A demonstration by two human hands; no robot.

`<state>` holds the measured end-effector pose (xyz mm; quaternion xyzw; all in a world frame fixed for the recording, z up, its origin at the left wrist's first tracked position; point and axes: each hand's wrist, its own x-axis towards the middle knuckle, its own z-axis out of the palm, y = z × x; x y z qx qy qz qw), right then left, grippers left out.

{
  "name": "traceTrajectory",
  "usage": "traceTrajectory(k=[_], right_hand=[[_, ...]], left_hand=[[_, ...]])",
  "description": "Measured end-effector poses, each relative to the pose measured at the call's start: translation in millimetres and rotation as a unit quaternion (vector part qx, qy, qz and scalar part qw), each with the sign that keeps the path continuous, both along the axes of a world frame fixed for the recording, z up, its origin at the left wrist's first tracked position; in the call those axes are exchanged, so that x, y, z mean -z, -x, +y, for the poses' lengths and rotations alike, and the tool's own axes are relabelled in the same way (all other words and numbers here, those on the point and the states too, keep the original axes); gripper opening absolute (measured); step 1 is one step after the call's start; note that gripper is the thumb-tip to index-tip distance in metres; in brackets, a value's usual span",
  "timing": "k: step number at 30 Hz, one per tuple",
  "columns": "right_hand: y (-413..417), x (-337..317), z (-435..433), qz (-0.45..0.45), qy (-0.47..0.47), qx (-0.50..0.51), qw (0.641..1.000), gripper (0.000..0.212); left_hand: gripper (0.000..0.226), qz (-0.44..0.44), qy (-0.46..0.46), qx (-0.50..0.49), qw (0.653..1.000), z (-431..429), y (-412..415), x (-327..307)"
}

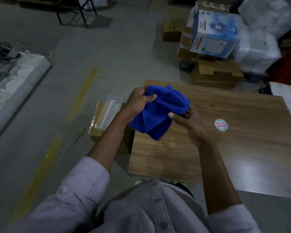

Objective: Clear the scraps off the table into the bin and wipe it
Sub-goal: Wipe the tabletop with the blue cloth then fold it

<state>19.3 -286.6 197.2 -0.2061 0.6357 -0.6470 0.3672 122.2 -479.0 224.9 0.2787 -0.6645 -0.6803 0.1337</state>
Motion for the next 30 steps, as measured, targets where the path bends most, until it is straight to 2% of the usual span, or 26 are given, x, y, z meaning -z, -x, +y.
traceTrajectory(k=[2, 4, 7, 8, 9, 12, 15, 17, 19, 22, 25, 27, 30], right_hand=[[1.5, 7.5, 0.4, 0.051, -0.024, 0.028, 0.998, 0.087], [0.7, 8.0, -6.9, 0.122, -0.059, 0.053, 0.989, 0.083], [3.6, 4.5, -22.6, 0.334, -0.087, 0.043, 0.938, 0.060], [4.8, 3.2, -27.6, 0.375, -0.083, 0.039, 0.923, 0.049], [4.6, 0.0, -31.8, 0.376, -0.081, 0.035, 0.922, 0.038], [5.8, -6.4, -34.1, 0.303, -0.129, 0.017, 0.944, 0.016], [8.6, -9.6, -24.5, 0.253, -0.173, -0.037, 0.951, 0.019], [10.4, -14.3, -16.8, 0.203, -0.165, -0.037, 0.964, 0.023], [13.3, -19.9, -8.5, 0.141, -0.125, -0.024, 0.982, 0.013], [23.6, -19.8, -2.6, 0.010, -0.024, 0.038, 0.999, 0.020], [23.3, -7.0, -8.5, -0.190, 0.103, 0.067, 0.974, 0.034], [11.8, 8.6, -13.4, -0.263, 0.091, 0.036, 0.960, 0.048], [4.1, 24.3, -18.1, -0.255, -0.010, 0.025, 0.967, 0.047]], left_hand=[[0.015, -0.036, 0.101, 0.056, 0.993, -1.4, 4.4, -7.8], [0.016, -0.055, 0.219, 0.119, 0.967, 1.7, 10.8, -15.4], [0.019, -0.079, 0.314, 0.207, 0.923, 2.6, 22.2, -23.8], [0.018, -0.082, 0.327, 0.223, 0.915, 0.9, 25.4, -26.4], [0.018, -0.085, 0.342, 0.230, 0.907, -1.6, 28.1, -29.7], [0.016, -0.070, 0.370, 0.225, 0.899, -13.9, 32.2, -39.4], [0.014, -0.055, 0.338, 0.191, 0.920, -32.0, 29.1, -45.0], [0.029, -0.049, 0.281, 0.138, 0.949, -47.2, 25.4, -43.2], [0.040, -0.054, 0.223, 0.074, 0.971, -60.9, 20.8, -36.4], [0.037, -0.059, 0.078, 0.001, 0.995, -69.1, 15.3, -19.8], [0.039, -0.065, -0.057, -0.043, 0.995, -58.0, 11.3, -5.0], [0.037, -0.077, -0.099, -0.059, 0.990, -45.8, 8.9, 6.9], [0.034, -0.095, -0.145, -0.067, 0.983, -32.5, 0.7, 22.2]])
